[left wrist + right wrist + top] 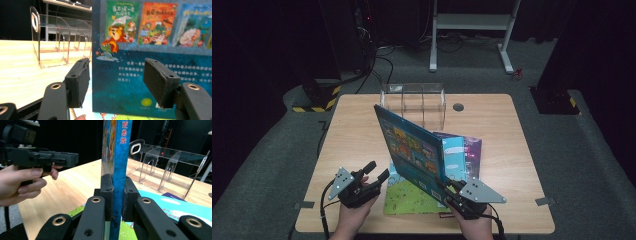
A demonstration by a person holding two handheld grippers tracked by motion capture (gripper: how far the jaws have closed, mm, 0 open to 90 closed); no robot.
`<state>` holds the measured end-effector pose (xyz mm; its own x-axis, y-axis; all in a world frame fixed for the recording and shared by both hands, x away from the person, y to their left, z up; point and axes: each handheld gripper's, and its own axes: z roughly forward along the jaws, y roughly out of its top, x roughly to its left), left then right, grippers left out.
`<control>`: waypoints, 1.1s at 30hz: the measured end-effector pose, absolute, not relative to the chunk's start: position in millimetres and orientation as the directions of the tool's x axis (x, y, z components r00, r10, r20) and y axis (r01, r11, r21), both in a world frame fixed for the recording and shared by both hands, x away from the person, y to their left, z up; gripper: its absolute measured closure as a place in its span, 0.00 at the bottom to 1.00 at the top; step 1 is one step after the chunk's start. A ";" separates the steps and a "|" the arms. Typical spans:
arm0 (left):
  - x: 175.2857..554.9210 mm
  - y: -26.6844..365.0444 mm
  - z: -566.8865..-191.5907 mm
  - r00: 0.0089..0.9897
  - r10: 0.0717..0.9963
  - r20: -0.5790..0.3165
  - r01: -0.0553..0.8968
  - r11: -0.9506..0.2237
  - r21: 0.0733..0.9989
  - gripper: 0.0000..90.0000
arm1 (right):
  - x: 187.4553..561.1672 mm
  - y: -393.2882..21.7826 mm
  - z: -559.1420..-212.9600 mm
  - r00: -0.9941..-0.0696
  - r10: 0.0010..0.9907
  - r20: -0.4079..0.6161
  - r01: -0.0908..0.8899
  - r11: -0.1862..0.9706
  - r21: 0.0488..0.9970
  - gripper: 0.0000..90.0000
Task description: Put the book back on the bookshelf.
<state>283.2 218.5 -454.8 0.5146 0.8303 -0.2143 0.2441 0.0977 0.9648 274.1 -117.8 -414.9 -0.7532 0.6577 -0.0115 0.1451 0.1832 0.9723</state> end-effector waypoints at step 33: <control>263.8 229.5 -458.5 0.458 0.874 -0.164 0.290 0.027 0.957 0.39 | 309.5 -107.3 -418.6 -0.647 0.761 -0.039 0.117 0.150 0.982 0.92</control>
